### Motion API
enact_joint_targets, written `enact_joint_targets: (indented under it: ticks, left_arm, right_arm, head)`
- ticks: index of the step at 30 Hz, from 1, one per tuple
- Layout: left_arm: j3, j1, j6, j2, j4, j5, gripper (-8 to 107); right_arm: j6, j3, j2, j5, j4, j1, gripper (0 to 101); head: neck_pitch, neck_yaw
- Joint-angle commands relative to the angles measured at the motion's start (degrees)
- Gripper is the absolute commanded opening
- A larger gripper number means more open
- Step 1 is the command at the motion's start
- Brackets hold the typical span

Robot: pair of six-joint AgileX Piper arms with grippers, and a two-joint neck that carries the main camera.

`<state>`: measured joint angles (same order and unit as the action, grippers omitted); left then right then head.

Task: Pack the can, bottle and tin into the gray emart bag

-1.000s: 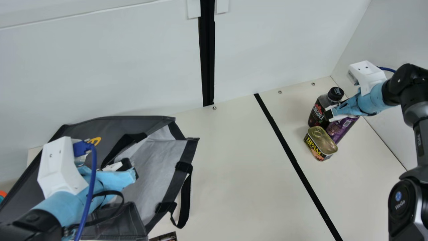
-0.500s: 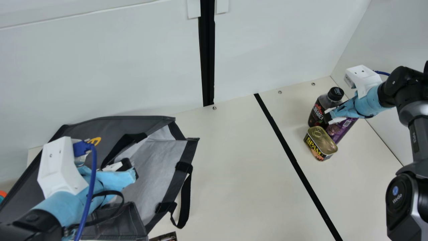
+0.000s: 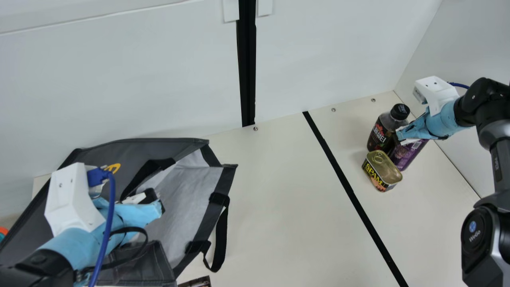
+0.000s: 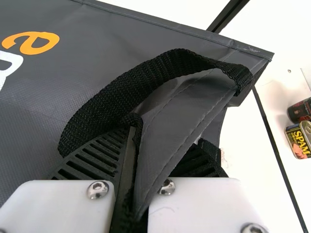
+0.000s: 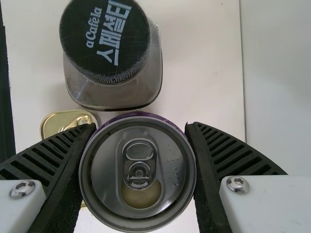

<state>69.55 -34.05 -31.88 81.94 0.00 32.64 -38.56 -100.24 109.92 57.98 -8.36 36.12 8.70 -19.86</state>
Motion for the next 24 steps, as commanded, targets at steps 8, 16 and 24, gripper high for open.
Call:
enact_joint_targets:
  ticks: [8,16,24]
  left_arm:
    - [0.0,0.0,0.0,0.0,0.0,0.0,10]
    - [0.0,0.0,0.0,0.0,0.0,0.0,10]
    - [0.0,0.0,0.0,0.0,0.0,0.0,10]
  right_arm:
    - [-2.0,-0.3,-2.0,0.8,-0.7,0.8,0]
    - [-4.0,0.7,-4.9,1.7,-1.7,1.6,0]
    - [-4.6,2.4,-8.8,2.9,-2.0,1.6,0]
  head:
    - [1.3,-0.1]
    - [1.3,-0.1]
    - [1.3,-0.1]
